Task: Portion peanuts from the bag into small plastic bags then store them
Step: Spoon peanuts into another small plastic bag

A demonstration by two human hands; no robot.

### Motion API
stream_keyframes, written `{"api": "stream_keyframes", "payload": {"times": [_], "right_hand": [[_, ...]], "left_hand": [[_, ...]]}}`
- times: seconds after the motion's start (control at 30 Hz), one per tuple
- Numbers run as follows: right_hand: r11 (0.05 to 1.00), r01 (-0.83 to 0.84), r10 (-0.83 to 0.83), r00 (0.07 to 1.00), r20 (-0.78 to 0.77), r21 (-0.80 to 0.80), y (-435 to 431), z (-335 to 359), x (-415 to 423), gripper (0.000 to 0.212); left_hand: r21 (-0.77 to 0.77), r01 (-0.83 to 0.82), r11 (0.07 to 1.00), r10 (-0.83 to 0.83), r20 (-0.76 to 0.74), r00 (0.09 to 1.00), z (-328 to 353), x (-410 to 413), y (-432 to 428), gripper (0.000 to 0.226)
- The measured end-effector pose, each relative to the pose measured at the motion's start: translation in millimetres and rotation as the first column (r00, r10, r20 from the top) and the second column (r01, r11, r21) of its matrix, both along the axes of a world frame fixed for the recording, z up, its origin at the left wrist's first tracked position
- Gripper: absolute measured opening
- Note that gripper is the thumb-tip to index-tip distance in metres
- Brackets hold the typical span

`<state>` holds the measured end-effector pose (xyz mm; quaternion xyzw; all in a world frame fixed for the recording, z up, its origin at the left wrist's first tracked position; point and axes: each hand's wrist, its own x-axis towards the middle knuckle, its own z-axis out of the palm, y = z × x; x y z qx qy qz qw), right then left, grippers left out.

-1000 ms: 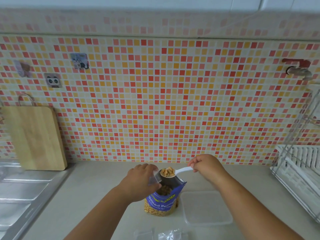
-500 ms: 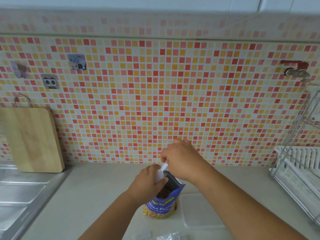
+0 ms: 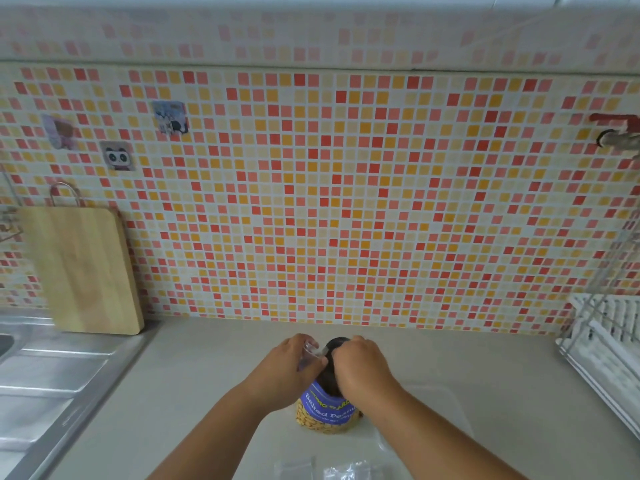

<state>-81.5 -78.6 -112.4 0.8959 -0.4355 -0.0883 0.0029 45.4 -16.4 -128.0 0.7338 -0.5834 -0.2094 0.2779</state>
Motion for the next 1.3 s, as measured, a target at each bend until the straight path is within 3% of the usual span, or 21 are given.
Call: {"api": "stream_keyframes", "payload": {"times": [0.27, 0.4, 0.57, 0.9, 1.0, 1.07, 1.17, 1.3], "right_hand": [[0.958, 0.206, -0.239, 0.958, 0.156, 0.201, -10, -24, 18, 0.028], [0.897, 0.297, -0.393, 0.876, 0.281, 0.326, -21, -19, 0, 0.026], [0.827, 0.280, -0.488, 0.789, 0.373, 0.488, -32, -7, -28, 0.026], [0.823, 0.257, -0.511, 0.723, 0.465, 0.506, -40, 23, -66, 0.031], [0.804, 0.238, -0.556, 0.626, 0.547, 0.545, -41, 34, -74, 0.023], [0.809, 0.241, -0.543, 0.654, 0.527, 0.536, -41, 44, -68, 0.024], [0.844, 0.297, -0.478, 0.796, 0.373, 0.448, -40, 55, -54, 0.035], [0.932, 0.163, -0.292, 0.868, 0.401, 0.324, -40, 54, -54, 0.026]], "left_hand": [[0.036, -0.052, 0.998, 0.053, -0.029, 0.998, -5, 8, 4, 0.044], [0.052, -0.046, 0.998, 0.050, -0.078, 0.996, -2, 8, 3, 0.041], [0.023, -0.086, 0.996, 0.089, -0.169, 0.982, 4, 17, 9, 0.039], [0.019, 0.053, 0.998, -0.056, 0.154, 0.986, 5, 16, 11, 0.044], [0.042, 0.079, 0.996, -0.087, 0.242, 0.966, 5, 11, 10, 0.051], [0.046, 0.084, 0.995, -0.093, 0.280, 0.955, 6, 10, 9, 0.052], [0.040, 0.093, 0.995, -0.101, 0.291, 0.951, 7, 6, 6, 0.052], [0.044, 0.115, 0.992, -0.123, 0.335, 0.934, 5, -1, 0, 0.052]]}}
